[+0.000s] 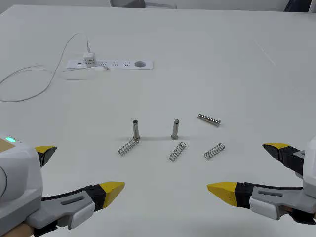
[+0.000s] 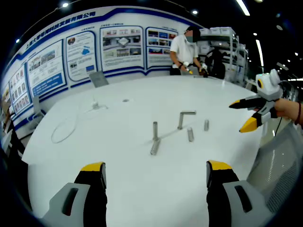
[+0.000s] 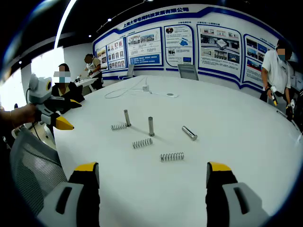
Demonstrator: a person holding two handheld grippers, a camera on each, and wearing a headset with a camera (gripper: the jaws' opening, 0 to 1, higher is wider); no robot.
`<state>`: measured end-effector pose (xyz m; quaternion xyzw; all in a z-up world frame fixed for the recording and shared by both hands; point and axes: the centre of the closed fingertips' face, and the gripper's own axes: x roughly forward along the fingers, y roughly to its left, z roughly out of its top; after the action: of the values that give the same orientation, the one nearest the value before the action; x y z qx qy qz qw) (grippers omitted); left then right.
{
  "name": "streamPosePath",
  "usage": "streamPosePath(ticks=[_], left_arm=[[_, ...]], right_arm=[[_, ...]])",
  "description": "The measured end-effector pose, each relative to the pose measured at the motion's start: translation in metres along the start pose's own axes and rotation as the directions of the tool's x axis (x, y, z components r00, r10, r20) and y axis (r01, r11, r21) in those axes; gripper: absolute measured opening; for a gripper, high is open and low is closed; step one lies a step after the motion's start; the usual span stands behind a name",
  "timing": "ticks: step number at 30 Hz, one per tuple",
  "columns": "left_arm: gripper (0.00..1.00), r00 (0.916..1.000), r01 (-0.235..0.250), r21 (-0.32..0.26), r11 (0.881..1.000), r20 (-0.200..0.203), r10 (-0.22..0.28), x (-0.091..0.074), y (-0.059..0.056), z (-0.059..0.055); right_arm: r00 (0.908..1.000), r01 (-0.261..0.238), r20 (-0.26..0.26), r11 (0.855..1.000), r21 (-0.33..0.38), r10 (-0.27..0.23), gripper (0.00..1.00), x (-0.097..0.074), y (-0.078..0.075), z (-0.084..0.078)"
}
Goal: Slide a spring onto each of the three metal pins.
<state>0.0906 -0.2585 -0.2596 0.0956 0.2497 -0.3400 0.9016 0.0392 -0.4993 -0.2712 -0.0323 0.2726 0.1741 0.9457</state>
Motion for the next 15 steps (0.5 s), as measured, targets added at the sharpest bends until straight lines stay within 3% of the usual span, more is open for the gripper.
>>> streamPosePath(ticks=[15], left_arm=[[0.86,1.0000,-0.003,0.010,1.000,0.003,0.002,-0.0009,0.0011,0.0005]], right_arm=[[1.0000,0.001,0.001,1.000,-0.006,-0.001,0.94,-0.0012,0.0002,0.0016]])
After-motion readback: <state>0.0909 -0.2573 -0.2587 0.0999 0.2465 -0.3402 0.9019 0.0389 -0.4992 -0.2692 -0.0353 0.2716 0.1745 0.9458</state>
